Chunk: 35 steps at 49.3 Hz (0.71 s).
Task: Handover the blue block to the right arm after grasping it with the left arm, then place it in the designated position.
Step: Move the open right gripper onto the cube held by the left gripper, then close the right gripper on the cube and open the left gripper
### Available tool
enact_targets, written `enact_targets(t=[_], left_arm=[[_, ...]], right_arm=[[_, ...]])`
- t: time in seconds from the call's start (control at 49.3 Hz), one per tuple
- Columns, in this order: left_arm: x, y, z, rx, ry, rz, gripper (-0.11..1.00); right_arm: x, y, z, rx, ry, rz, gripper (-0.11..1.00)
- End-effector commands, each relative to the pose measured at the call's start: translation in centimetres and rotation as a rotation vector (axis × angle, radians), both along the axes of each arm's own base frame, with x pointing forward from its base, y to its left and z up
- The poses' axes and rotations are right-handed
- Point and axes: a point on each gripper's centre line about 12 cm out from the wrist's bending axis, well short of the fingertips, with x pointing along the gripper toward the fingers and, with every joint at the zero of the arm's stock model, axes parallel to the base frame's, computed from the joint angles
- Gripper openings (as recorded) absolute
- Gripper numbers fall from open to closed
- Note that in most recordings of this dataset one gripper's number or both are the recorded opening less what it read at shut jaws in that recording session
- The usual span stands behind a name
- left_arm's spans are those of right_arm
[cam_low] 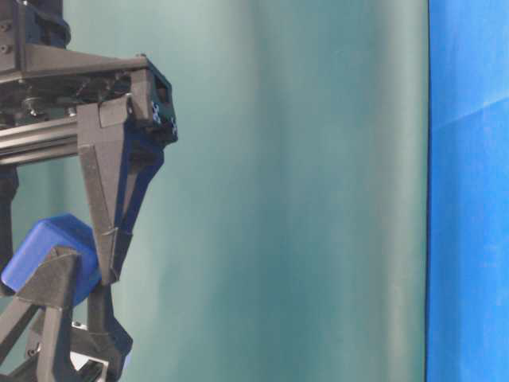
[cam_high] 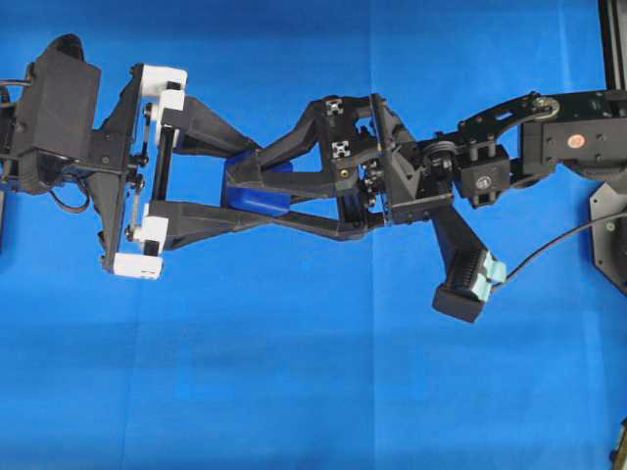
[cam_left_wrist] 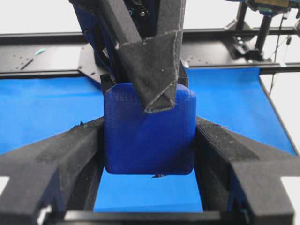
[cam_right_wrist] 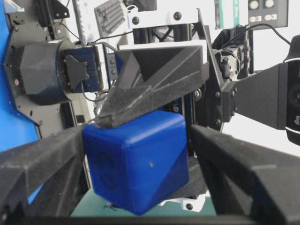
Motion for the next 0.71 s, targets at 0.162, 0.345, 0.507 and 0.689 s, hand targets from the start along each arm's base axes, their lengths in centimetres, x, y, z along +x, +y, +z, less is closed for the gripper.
enact_targets(t=[0.162,0.345,0.507,0.689], left_arm=[[-0.93,0.22,2.01,-0.006,-0.06,0.005,0.49],[-0.93,0.22,1.99,-0.007,-0.058,0.005,0.49],[-0.89,0.22,1.94,-0.008,-0.056,0.005,0.49],[-0.86,0.22,1.89,-0.008,-0.055,0.005,0.49]], right_arm=[[-0.08,-0.03,1.61,-0.001,-0.038,-0.002,0.94],[0.03,-0.34,1.65,-0.003,-0.023,-0.029,0.63],[0.09,-0.37,1.94,-0.003,-0.028,-0.032,0.56],[0.09,-0.37,1.94,0.001,-0.027,-0.032,0.56]])
